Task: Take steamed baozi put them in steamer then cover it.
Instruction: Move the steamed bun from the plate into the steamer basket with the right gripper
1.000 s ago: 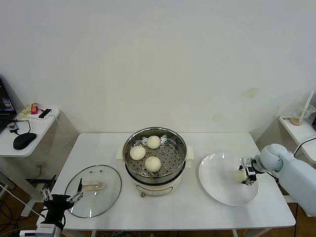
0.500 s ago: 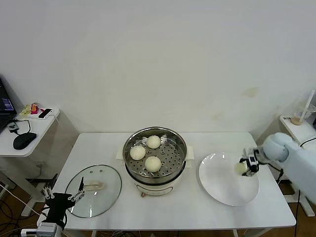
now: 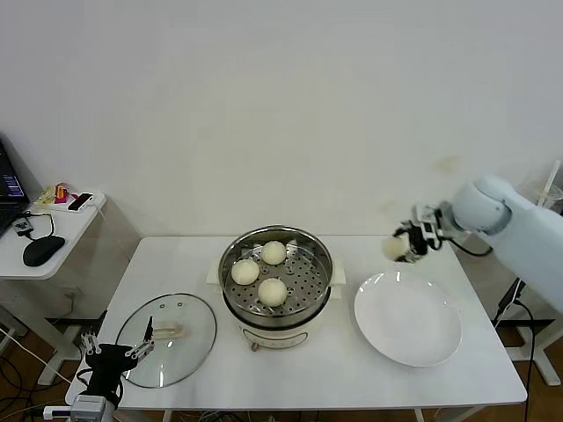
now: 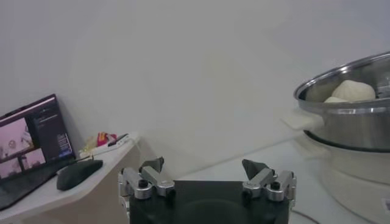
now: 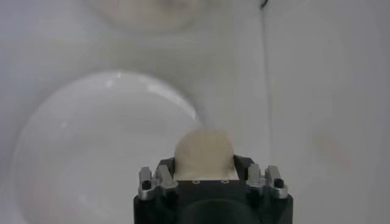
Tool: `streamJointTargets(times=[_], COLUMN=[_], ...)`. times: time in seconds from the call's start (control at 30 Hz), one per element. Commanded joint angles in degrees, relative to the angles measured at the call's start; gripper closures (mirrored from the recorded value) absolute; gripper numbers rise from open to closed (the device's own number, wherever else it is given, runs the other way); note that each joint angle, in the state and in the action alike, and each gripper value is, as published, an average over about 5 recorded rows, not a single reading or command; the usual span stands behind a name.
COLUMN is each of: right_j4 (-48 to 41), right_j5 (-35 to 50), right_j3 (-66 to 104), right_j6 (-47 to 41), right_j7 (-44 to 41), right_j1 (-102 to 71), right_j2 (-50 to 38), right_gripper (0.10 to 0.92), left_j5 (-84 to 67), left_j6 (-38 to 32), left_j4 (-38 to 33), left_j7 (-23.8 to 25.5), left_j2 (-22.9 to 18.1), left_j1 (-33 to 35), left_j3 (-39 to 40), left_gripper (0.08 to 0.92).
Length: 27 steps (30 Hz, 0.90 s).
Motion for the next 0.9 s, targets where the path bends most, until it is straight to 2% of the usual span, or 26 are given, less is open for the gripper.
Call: streamJointTargets(times=[0.03,0.4,0.9], right_j4=[3.2,0.7,-3.8], right_j5=[16.7,24.8,21.1], right_j3=[-13.6,-20.2,-21.1], right_j6=[-9.4,-15.9,-17.7], right_j7=[6.6,14.2,17.0], right_j1=[17.0,12.5,7.9], right_j2=[11.5,20.0,23.9], right_gripper=[0.406,0.406,0.406], left_j5=[0.1,0.0,-0.4], left_j6=[0.0,0.0,-0.2], left_j4=[0.6,1.0,1.3], left_j7=[0.0,0.0,0.0], left_j2=[-0.2,-0.3,-0.1], left_j1=[-0.2,-0.4,-0.8], left_j3=[-0.1,-0.5,-1.2], left_gripper=[0.177,0.177,0.177])
